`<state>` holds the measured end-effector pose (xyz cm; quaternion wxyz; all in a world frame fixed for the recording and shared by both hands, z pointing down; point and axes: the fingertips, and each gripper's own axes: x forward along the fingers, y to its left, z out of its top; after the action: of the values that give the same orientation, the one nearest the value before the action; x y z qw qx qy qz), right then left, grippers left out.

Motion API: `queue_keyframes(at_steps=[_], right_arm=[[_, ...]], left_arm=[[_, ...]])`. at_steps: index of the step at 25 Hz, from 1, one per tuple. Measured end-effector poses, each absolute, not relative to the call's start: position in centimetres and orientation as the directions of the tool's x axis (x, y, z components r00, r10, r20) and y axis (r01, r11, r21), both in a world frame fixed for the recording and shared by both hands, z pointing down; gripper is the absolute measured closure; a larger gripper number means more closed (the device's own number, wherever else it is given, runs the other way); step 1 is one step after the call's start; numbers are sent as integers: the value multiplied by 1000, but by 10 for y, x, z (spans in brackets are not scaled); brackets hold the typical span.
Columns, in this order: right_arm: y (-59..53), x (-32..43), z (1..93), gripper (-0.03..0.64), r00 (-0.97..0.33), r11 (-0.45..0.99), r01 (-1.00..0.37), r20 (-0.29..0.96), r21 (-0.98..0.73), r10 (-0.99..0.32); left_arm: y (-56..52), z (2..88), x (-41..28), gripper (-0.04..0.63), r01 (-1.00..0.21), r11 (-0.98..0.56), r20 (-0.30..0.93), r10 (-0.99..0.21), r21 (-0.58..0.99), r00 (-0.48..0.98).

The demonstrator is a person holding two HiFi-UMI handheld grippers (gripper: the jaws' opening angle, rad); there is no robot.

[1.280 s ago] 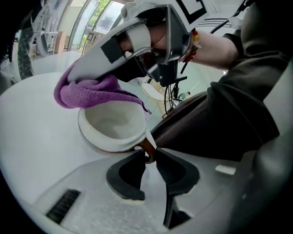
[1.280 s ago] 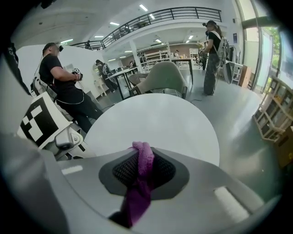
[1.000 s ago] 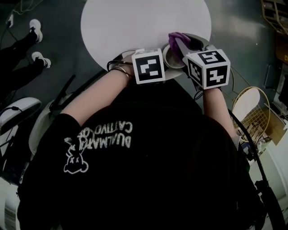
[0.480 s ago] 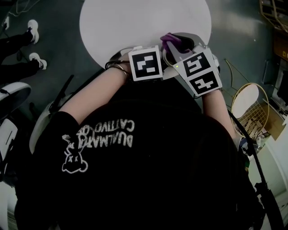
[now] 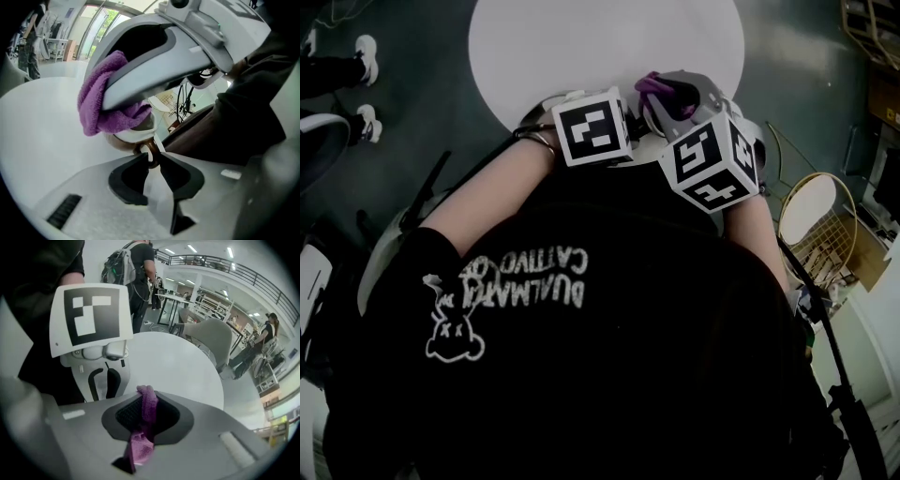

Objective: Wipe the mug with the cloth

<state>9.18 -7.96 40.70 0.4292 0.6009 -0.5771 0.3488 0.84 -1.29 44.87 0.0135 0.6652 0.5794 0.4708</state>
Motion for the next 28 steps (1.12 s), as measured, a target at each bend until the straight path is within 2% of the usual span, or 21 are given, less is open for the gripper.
queue_keyframes(at_steps=[3, 9, 16, 23, 28], right_arm=[[-80, 87, 407, 566, 92, 67, -990, 920, 126, -380], [-78, 82, 406, 566, 74, -11, -997, 916, 76, -395], [-82, 68, 408, 566, 87, 10, -995, 920, 98, -383], [-77, 62, 405, 566, 100, -27, -995, 911, 97, -400], [-76, 52, 403, 568, 116, 10, -991, 908, 131, -402]], left_arm=[[-15, 448, 12, 514, 761, -334, 612, 784, 556, -103], [-19, 445, 13, 512, 759, -343, 610, 788, 553, -88], [-24, 447, 9, 512, 761, -366, 613, 789, 536, -53], [-26, 447, 9, 512, 758, -391, 622, 782, 522, -25], [-25, 444, 6, 512, 763, -406, 626, 780, 502, 3]])
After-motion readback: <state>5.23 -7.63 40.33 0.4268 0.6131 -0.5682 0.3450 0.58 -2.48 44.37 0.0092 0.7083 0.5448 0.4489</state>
